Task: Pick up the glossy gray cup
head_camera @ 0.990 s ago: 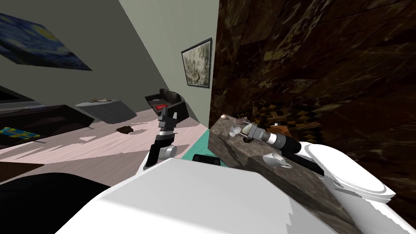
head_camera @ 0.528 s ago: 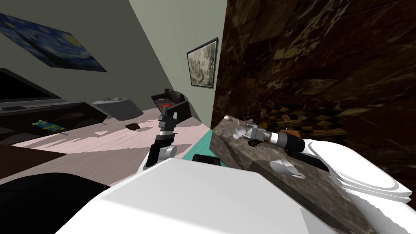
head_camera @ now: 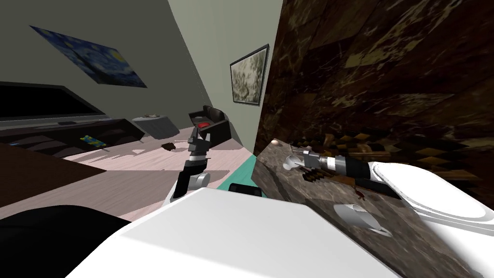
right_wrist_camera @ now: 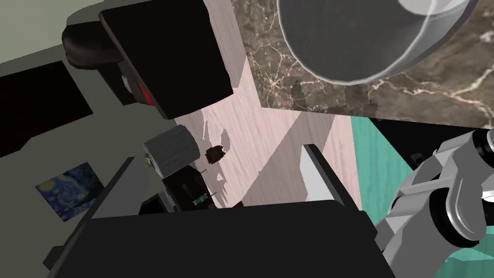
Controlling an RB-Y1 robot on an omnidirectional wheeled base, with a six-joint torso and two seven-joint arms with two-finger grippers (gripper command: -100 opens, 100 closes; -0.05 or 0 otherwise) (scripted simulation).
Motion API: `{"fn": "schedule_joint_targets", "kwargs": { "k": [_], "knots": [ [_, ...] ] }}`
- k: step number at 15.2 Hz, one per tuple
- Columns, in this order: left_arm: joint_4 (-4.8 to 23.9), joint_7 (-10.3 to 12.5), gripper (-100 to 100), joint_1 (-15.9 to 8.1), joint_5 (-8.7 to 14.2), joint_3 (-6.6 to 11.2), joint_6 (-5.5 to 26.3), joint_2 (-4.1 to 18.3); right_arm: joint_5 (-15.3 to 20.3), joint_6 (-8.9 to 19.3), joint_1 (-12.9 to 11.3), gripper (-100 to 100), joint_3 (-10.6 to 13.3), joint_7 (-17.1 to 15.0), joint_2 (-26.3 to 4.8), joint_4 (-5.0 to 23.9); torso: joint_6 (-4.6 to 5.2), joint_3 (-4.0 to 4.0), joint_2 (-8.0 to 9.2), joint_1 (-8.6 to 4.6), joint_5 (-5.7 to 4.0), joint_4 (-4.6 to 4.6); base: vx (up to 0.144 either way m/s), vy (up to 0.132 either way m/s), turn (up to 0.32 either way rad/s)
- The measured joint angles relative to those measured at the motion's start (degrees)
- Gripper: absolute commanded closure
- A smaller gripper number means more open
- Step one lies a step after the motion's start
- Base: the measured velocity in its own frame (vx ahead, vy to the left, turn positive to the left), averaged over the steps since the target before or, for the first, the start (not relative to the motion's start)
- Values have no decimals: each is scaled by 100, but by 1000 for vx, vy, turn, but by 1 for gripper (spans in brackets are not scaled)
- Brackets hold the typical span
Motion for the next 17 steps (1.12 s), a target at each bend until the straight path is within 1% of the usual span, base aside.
{"fn": "schedule_joint_targets", "kwargs": {
  "k": [1,3,4,6,9,12,14,16,17],
  "knots": [
    [0,0,0,-1,0,0,0,0,131,-60,-25,-100,12,70,-62,60,-4,-1,-1,0,0,0,34,37,161],
    [0,0,0,0,0,0,0,0,331,-182,-3,-100,-52,171,-146,98,0,1,2,-2,-1,1,23,32,94],
    [0,0,0,-1,0,0,0,0,436,-252,-24,-100,-55,258,-204,187,-4,2,3,-1,-1,1,26,42,150],
    [0,0,0,-1,0,-1,0,0,685,-407,-31,-100,-85,364,-336,238,-5,0,0,6,2,0,38,52,176],
    [0,0,0,-1,0,0,0,0,1008,-608,55,-100,-167,541,-426,305,-9,-2,-3,3,2,-1,25,35,121],
    [0,0,0,-1,0,0,0,0,1369,-834,89,-100,-185,732,-547,414,-16,-11,-17,9,5,-4,34,52,162],
    [0,0,0,-1,0,0,0,0,1602,-1010,75,-100,-169,858,-651,528,-18,-14,-22,12,6,-6,30,56,159],
    [0,0,0,0,0,0,0,0,1848,-1164,130,-100,-167,976,-700,582,-18,-15,-23,14,7,-7,24,55,135],
    [0,0,0,-1,0,0,0,0,1985,-1228,81,-100,-87,1056,-741,702,-19,-15,-22,13,6,-7,18,51,118]
  ]
}}
